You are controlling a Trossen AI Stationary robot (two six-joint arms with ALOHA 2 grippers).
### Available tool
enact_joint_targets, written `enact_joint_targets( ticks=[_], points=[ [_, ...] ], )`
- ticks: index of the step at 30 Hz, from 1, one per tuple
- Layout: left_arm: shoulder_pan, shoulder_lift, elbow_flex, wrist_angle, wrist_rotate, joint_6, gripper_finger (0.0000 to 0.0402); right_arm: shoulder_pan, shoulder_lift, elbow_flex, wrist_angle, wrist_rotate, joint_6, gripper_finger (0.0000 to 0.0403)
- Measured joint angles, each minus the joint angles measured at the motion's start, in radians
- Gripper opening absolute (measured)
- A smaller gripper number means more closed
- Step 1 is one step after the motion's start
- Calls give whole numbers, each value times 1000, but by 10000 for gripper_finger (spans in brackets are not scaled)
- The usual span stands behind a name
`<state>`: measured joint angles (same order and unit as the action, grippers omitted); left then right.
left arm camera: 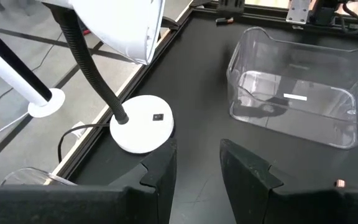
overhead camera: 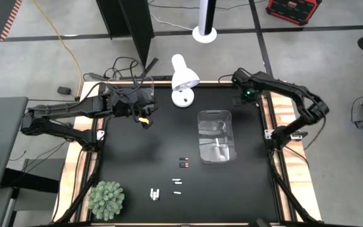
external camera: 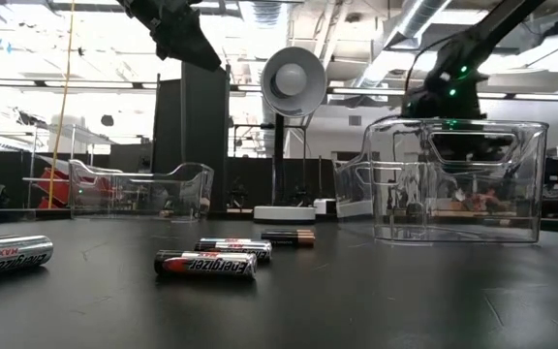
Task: Sort batteries
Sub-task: Put the black battery into the top transparent bin
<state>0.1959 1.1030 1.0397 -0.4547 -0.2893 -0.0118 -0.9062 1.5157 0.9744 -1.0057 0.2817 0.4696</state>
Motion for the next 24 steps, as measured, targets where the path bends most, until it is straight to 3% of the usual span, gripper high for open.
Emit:
enact_joint_targets(
  ticks=[9, 13, 18, 24],
  points=[
    [0, 0, 0, 2, 0, 26, 116, -20, 255, 136, -176, 68, 43, 125],
    [0, 0, 0, 2, 3, 37, 116, -9, 351, 239, -283, 143, 46, 124],
    [0, 0, 0, 3, 30, 57, 116, -26, 451, 386, -325, 147, -57, 133],
    [0, 0, 0, 4, 32, 65, 116, -74, 606, 564, -500, 148, -138, 155]
  ],
)
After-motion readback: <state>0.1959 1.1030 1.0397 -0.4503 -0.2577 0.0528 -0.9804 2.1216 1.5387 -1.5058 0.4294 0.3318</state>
